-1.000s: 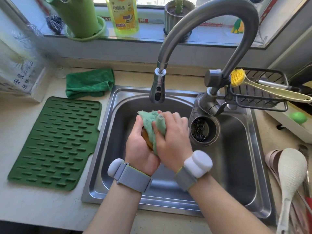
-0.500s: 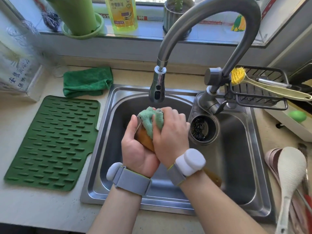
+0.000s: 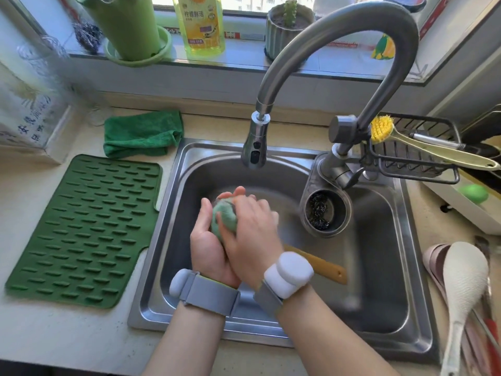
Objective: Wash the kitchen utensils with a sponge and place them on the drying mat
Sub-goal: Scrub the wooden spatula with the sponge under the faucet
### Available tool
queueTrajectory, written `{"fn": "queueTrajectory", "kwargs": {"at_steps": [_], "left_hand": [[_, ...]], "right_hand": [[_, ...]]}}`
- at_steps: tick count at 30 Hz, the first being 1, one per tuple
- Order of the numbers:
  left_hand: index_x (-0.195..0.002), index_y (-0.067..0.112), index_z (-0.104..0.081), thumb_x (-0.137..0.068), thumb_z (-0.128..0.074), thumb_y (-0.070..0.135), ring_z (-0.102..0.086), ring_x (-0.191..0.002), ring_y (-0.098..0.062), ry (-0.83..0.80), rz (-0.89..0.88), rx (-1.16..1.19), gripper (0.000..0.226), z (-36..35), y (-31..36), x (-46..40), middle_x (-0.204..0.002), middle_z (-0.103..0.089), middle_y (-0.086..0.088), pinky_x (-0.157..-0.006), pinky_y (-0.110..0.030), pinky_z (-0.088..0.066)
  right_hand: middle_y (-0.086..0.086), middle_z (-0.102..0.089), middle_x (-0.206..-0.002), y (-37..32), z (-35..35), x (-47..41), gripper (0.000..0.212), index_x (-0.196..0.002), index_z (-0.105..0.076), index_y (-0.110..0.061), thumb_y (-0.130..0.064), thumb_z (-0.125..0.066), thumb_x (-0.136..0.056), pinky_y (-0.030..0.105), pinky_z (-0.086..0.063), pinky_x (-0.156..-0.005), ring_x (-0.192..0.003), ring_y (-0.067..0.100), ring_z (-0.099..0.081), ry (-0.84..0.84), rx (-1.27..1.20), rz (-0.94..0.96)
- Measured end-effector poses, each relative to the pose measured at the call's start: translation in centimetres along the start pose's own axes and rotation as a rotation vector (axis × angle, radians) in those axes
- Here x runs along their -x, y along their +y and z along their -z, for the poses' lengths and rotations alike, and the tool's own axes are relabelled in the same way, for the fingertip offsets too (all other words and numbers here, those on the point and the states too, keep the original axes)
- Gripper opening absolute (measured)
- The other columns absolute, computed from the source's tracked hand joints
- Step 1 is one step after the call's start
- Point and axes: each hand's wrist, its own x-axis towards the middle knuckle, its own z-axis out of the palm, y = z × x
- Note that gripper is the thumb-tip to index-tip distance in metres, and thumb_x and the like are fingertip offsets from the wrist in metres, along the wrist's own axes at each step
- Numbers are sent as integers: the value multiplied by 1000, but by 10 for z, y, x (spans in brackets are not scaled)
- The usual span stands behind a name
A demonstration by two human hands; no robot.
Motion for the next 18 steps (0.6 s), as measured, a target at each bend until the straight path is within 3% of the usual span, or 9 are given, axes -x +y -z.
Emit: {"fn": "queueTrajectory", "kwargs": {"at_steps": [3, 5, 8, 13, 18], "left_hand": [[-102, 12, -66, -93, -35, 57, -66, -104, -28, -34, 52, 8, 55, 1, 1, 2, -110, -69, -6, -97, -43, -48], [-96, 14, -62, -91, -42, 52, -62, -109, -29, -10, 26, 8, 43, 1, 6, -1, -112, -67, -6, -106, -46, -40], [-80, 16, -57, -95, -44, 36, -66, -100, -28, 38, -107, 28, 28, 4, 20, -9, -96, -65, -3, -95, -45, -48], [-81, 21, -58, -94, -45, 33, -64, -98, -24, 22, -157, -13, 22, 7, 34, -13, -86, -59, 5, -93, -56, -46], [-78, 18, -57, -96, -43, 30, -64, -92, -26, 40, -144, 10, 26, -2, 12, -7, -79, -58, 0, -84, -46, -54]], "right_hand": [[-2, -61, -95, -7, 0, -11, 25, -96, -57, -21, -42, -47, -87, 38, -31, -72, -88, 26, -47, -33, -57, 77], [-2, -60, -91, -3, 1, -4, 24, -94, -56, -22, -42, -47, -85, 37, -35, -69, -84, 25, -48, 29, 32, 106], [2, -57, -84, 27, 6, 14, 29, -87, -54, -21, -46, -39, -84, 38, -37, -67, -79, 28, -47, 71, 195, 67], [7, -54, -93, 96, 22, 31, 46, -91, -52, -18, -54, -23, -85, 40, -31, -73, -90, 34, -47, 104, 134, -278], [3, -54, -92, 40, 1, 2, 40, -92, -53, -18, -46, -26, -85, 38, -28, -73, -88, 28, -45, 64, 72, -92]]}}
